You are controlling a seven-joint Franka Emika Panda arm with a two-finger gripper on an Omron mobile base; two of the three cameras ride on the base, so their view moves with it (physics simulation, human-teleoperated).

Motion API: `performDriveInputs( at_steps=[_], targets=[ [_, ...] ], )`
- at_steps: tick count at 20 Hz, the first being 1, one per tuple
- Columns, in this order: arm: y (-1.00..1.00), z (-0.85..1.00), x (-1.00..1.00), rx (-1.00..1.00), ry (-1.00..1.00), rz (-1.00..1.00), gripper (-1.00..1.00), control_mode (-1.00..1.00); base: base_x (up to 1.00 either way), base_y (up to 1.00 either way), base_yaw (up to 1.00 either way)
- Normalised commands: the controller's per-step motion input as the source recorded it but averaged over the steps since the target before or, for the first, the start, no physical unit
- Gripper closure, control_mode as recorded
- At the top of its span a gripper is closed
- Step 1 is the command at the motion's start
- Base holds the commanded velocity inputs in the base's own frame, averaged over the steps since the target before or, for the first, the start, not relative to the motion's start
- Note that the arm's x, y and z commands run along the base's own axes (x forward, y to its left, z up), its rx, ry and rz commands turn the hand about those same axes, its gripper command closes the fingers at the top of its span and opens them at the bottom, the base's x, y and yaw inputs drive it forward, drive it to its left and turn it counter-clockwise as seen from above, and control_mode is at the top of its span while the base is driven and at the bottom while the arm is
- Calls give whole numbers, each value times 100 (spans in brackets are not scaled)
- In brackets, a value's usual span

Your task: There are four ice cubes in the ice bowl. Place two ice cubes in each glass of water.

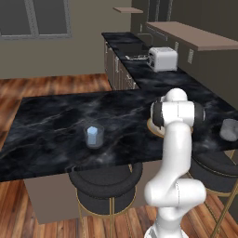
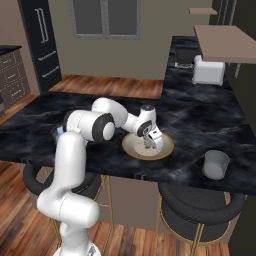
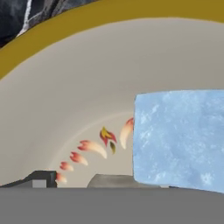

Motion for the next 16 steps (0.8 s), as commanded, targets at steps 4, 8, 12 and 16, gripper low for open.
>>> performDriveInputs(
  at_steps=[4,8,12,16],
  targets=[
    [0,-50,6,0,0,0,-100,-100,0,0,0],
    [1,-66,1,-2,0,0,-100,-100,0,0,0],
    [18,-73,0,-5,0,0,100,-100,0,0,0],
    [21,-64,0,-5,0,0,100,-100,0,0,0]
  ],
)
